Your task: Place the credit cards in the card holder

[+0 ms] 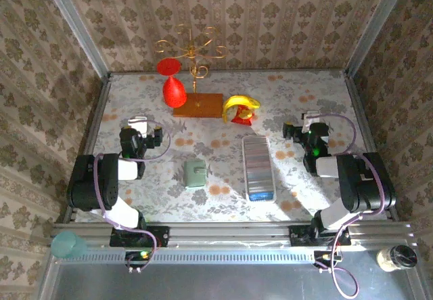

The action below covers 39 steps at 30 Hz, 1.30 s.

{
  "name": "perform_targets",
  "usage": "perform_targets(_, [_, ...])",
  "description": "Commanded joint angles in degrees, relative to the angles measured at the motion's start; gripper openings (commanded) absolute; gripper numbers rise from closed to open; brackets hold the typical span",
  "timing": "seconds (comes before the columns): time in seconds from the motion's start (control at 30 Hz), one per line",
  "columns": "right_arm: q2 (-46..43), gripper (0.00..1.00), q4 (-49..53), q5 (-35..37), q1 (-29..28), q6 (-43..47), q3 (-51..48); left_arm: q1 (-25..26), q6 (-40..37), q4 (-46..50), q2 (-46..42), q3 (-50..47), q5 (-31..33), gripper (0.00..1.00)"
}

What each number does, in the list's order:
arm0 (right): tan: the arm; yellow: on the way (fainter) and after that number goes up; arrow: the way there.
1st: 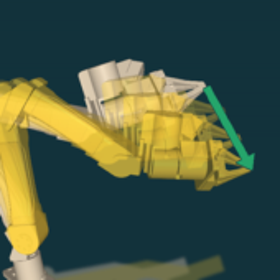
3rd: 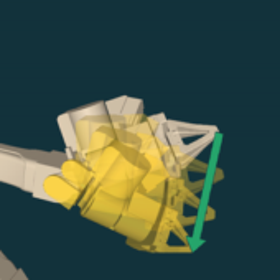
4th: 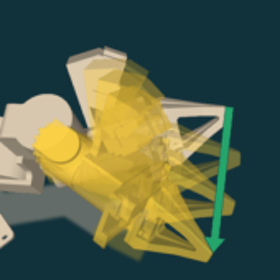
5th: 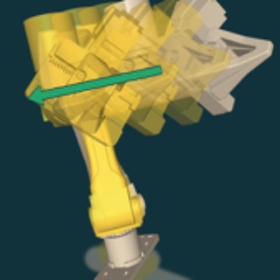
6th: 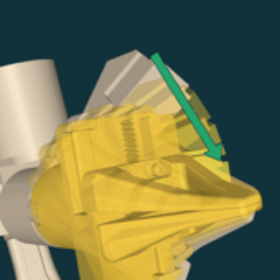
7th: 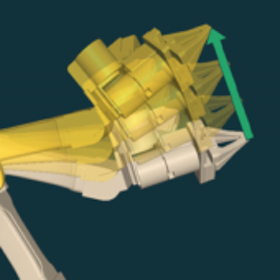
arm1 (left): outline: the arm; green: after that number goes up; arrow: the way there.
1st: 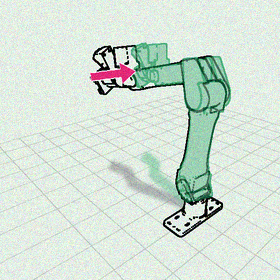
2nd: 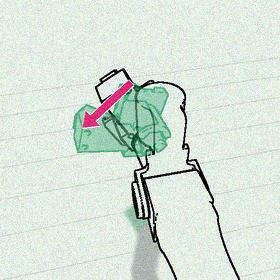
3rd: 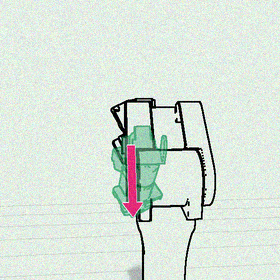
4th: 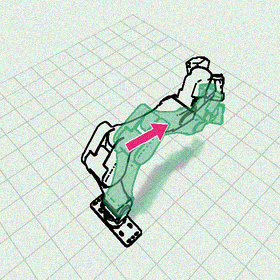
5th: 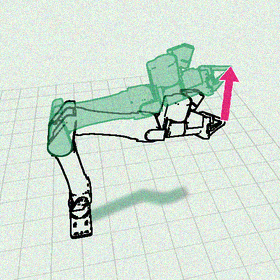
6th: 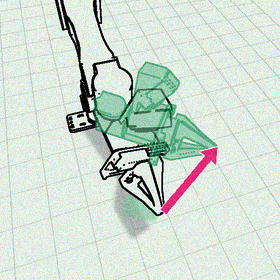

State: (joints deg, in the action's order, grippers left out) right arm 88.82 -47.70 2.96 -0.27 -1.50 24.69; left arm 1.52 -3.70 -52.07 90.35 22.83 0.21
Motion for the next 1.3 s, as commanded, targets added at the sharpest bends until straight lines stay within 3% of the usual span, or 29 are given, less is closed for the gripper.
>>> perform_targets(0.0, [-1.3, 1.0, 0.0, -0.4, -0.3, -0.3, -0.8, 0.2, -0.9, -0.7, -1.2, -0.5, 0.5, 1.0])
perform_targets(1.27, [-3.6, 1.0, 2.0, 0.4, -0.4, -0.5, -0.5, -1.0, 1.0, 0.2, -4.1, -1.1, 1.1, 1.0])
